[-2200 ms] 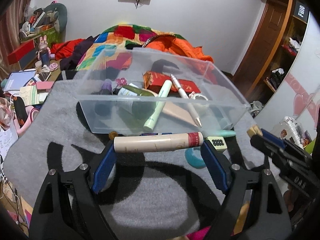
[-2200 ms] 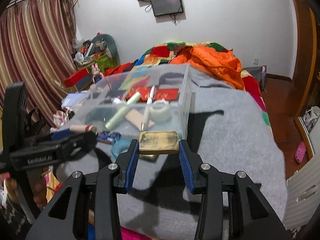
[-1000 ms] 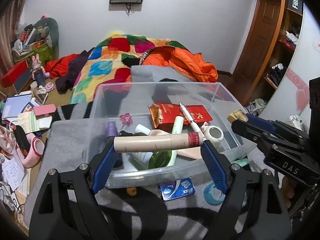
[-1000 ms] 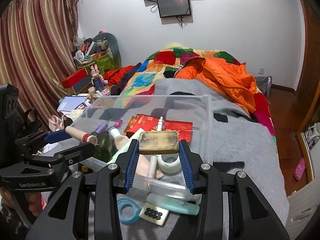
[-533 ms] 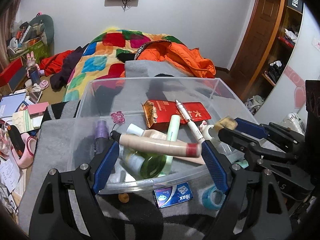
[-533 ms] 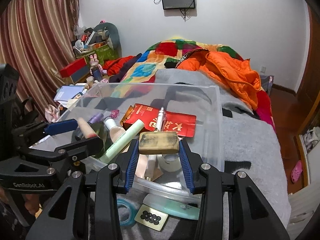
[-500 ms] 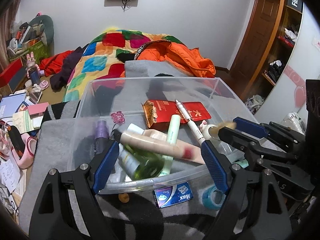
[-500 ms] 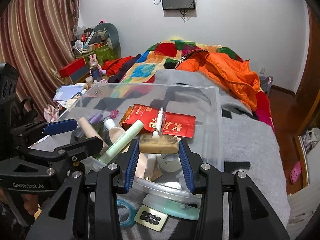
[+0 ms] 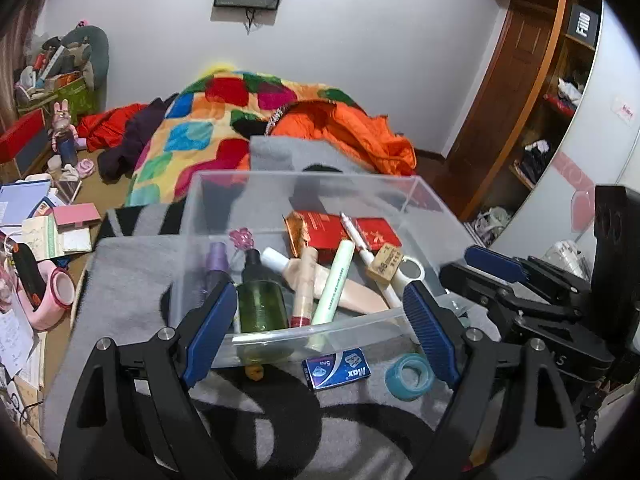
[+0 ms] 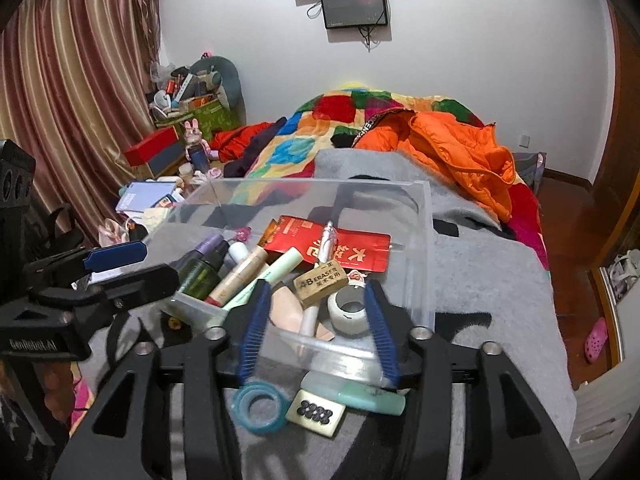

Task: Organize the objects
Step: 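Open right tool dropping soap bar in box while left tool releases cylinder, then move right tool to pale green dotted block while left tool approaches brown bead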

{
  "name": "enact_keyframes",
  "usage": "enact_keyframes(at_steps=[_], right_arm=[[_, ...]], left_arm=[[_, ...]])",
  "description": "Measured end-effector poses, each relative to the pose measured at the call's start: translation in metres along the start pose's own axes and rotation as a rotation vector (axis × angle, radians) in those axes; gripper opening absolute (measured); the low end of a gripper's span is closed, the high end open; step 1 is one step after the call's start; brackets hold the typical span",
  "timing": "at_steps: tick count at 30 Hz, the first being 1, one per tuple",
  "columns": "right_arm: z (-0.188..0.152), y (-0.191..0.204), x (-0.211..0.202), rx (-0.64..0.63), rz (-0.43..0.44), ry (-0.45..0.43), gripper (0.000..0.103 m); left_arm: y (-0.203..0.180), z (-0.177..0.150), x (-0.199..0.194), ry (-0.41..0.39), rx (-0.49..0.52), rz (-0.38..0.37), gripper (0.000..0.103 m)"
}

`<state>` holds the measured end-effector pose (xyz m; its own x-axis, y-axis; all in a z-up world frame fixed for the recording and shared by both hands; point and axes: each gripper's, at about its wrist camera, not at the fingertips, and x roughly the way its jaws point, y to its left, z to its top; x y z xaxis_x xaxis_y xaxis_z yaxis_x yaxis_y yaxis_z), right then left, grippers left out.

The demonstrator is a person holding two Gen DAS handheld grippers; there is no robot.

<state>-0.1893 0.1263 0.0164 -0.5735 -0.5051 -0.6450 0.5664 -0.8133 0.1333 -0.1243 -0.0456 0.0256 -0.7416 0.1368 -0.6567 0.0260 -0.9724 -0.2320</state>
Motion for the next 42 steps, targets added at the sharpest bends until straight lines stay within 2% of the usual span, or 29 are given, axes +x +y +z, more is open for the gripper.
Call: enact_keyframes(at_steps=[5,15,17,19,22,26,31,36,42], right_arm=[[-0.003,0.002,-0.017,0.004,-0.006,-0.030,0.057],[-0.030,-0.003,-0.024,0.038,-0.042,-0.012,0.058],[-0.038,-0.006,-0.021,0.052,-0.063,0.005,0.058],[-0.045,-0.009,-0.019,0.064,-0.069,0.015,0.058],[-0.054,-0.013,-0.018,0.075,-0.072,0.030,0.058],[-0.065,-0.014,-0.008,0.083,-0.077,0.072,0.058],[-0.076,-0.017,0.005,0.096,-0.069,0.124,0.058],[-0.078,-0.013,0.008,0.091,-0.049,0.126,0.058],[-0.080,-0.012,0.011,0.103,-0.020,0.138,0.058]], left_arm=[[0.001,-0.004,-0.017,-0.029,0.024,0.055,0.091],[0.021,-0.037,-0.015,0.010,-0.006,0.128,0.091],[0.023,-0.045,-0.012,0.019,-0.005,0.144,0.083],[0.026,-0.051,-0.007,0.037,-0.005,0.150,0.070],[0.029,-0.058,0.000,0.063,-0.017,0.140,0.062],[0.032,-0.065,0.008,0.077,-0.020,0.141,0.056],[0.032,-0.069,0.020,0.106,-0.017,0.148,0.043],[0.033,-0.069,0.028,0.114,-0.022,0.142,0.034],[0.031,-0.068,0.035,0.122,-0.013,0.145,0.031]])
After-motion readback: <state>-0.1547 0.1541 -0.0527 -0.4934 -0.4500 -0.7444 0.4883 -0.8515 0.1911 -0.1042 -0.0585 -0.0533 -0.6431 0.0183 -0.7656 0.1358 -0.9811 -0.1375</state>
